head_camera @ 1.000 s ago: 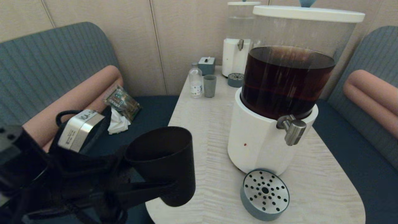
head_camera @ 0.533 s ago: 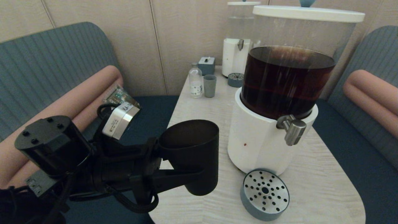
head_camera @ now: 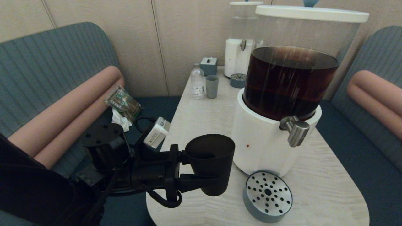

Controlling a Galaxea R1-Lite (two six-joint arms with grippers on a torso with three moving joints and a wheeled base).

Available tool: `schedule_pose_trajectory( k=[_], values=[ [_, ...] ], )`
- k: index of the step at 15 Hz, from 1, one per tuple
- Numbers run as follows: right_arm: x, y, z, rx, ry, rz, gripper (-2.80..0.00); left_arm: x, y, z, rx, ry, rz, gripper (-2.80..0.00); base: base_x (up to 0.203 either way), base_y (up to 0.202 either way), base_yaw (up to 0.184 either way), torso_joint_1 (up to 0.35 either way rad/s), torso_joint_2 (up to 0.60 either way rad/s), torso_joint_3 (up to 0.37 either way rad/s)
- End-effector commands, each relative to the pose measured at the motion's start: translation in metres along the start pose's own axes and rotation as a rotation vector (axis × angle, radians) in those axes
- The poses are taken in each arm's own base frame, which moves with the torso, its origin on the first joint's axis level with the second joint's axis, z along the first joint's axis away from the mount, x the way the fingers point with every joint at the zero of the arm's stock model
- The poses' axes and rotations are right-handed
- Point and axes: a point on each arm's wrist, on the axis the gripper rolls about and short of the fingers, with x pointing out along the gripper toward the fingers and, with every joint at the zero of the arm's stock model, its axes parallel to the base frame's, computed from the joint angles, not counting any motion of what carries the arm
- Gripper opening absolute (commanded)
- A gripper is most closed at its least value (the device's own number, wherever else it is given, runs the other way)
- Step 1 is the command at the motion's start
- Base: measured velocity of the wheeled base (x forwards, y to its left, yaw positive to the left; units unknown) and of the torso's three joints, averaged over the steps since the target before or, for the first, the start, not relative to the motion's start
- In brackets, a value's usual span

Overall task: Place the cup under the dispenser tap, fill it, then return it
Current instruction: Place it under the water dispenser

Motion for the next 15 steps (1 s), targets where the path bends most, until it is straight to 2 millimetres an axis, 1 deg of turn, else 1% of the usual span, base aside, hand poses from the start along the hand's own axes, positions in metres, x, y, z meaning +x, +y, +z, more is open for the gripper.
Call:
schedule_pose_trajectory(
  k=[1, 4, 6, 9, 13, 15],
  values=[
    [0.000, 0.000, 0.000, 0.000, 0.000, 0.001, -2.80, 0.012, 0.010, -0.014, -0.017, 0.021, -0.015, -2.80, 0.000, 0.000, 0.000, 0.000, 0.00, 0.000],
    [0.000, 0.000, 0.000, 0.000, 0.001, 0.000, -2.80, 0.025, 0.013, -0.023, -0.025, 0.035, -0.022, -2.80, 0.000, 0.000, 0.000, 0.000, 0.00, 0.000],
    [0.000, 0.000, 0.000, 0.000, -0.001, 0.001, -2.80, 0.037, 0.014, -0.025, -0.021, 0.031, -0.025, -2.80, 0.000, 0.000, 0.000, 0.000, 0.00, 0.000],
    [0.000, 0.000, 0.000, 0.000, 0.001, 0.000, -2.80, 0.053, 0.012, -0.025, -0.006, 0.014, 0.026, -2.80, 0.000, 0.000, 0.000, 0.000, 0.00, 0.000],
    [0.000, 0.000, 0.000, 0.000, 0.003, 0.000, -2.80, 0.066, 0.010, -0.038, 0.007, 0.040, -0.009, -2.80, 0.000, 0.000, 0.000, 0.000, 0.00, 0.000],
    [0.000, 0.000, 0.000, 0.000, 0.001, -0.001, -2.80, 0.076, 0.008, -0.041, 0.011, 0.038, -0.033, -2.80, 0.000, 0.000, 0.000, 0.000, 0.00, 0.000]
  ],
)
